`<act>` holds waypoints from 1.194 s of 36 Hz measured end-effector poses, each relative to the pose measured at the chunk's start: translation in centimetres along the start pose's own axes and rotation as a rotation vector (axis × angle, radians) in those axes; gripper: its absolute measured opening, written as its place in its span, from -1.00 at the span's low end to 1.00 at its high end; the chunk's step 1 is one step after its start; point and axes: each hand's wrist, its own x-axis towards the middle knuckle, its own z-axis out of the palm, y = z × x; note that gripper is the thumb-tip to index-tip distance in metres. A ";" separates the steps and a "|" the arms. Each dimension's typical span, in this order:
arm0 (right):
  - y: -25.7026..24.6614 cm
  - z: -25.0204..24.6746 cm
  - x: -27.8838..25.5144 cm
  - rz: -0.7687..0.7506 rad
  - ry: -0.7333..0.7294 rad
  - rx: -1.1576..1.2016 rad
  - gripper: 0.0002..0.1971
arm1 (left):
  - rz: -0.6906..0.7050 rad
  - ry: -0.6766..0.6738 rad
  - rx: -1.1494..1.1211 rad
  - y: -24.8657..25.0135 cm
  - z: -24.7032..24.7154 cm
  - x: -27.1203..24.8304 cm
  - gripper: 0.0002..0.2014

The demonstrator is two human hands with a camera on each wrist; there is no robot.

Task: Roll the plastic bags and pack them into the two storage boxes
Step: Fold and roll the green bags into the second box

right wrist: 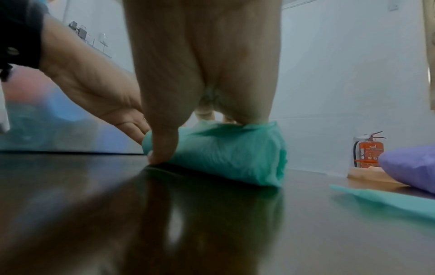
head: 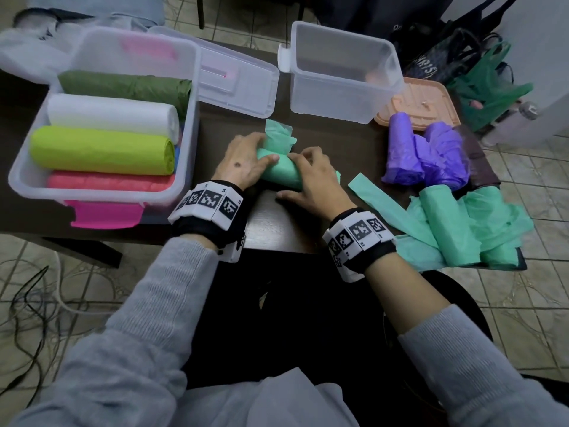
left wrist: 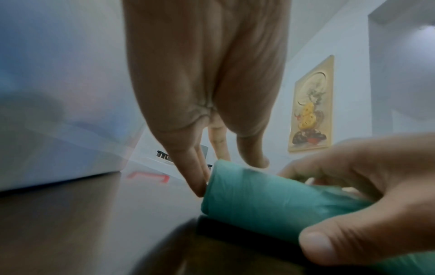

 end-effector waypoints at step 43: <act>-2.2 -1.2 0.9 0.025 -0.178 0.063 -0.38 | -0.137 -0.067 -0.083 2.1 -1.8 -1.8 -0.67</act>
